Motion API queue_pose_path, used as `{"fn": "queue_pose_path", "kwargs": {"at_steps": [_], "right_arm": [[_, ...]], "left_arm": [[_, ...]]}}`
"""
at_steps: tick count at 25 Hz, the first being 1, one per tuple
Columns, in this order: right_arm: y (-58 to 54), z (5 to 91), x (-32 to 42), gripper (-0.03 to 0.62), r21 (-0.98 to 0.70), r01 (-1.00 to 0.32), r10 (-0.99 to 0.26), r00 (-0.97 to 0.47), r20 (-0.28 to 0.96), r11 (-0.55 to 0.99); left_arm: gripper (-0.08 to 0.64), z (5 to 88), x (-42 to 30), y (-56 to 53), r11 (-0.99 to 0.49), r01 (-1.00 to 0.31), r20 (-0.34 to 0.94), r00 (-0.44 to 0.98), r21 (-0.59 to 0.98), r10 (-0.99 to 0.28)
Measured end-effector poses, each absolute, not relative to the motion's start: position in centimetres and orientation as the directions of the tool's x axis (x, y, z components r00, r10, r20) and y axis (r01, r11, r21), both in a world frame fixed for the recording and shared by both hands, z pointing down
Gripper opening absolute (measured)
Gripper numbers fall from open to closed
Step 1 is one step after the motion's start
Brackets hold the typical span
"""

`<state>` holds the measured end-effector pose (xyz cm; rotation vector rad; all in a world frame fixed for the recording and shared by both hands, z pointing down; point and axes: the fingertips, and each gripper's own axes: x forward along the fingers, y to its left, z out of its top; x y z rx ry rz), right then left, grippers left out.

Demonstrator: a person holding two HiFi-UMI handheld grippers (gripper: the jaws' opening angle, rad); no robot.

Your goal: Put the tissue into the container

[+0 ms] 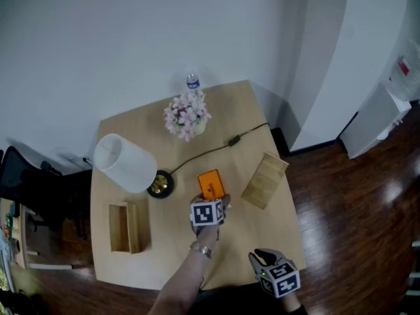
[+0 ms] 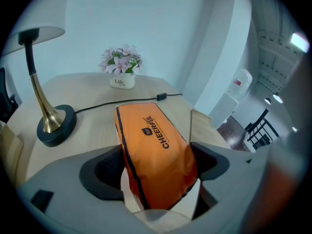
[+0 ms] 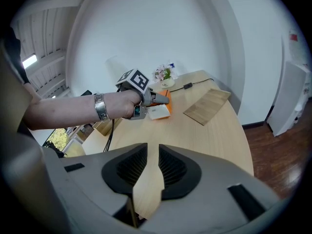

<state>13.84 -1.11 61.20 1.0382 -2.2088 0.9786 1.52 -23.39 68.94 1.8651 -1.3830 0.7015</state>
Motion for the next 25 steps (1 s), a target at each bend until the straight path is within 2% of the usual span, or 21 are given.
{"fn": "queue_pose_path", "kwargs": {"at_steps": [6,13,18,25], "right_arm": [[-1.0,60.2,11.8,0.077,-0.365,-0.806,-0.457,-0.572,0.681,0.465],[-0.9,58.2,7.3,0.077,-0.354,-0.798,-0.474,-0.582,0.66,0.487],[-0.7,57.4,2.8,0.077,-0.353,-0.784,-0.475,-0.599,0.645,0.51],[0.2,56.4,-4.6,0.077,-0.338,-0.755,-0.463,-0.626,0.628,0.562]], "left_arm": [[0.43,64.2,0.0,-19.4,-0.31,-0.928,0.708,0.361,0.208,-0.607],[0.426,58.7,-4.6,-8.7,-0.44,-0.876,0.671,0.449,0.199,-0.59],[0.426,58.4,-11.2,-3.7,-0.422,-0.894,0.689,0.401,0.15,-0.604],[0.425,58.4,-24.6,-0.4,-0.302,-0.948,0.701,0.284,0.102,-0.654]]}}
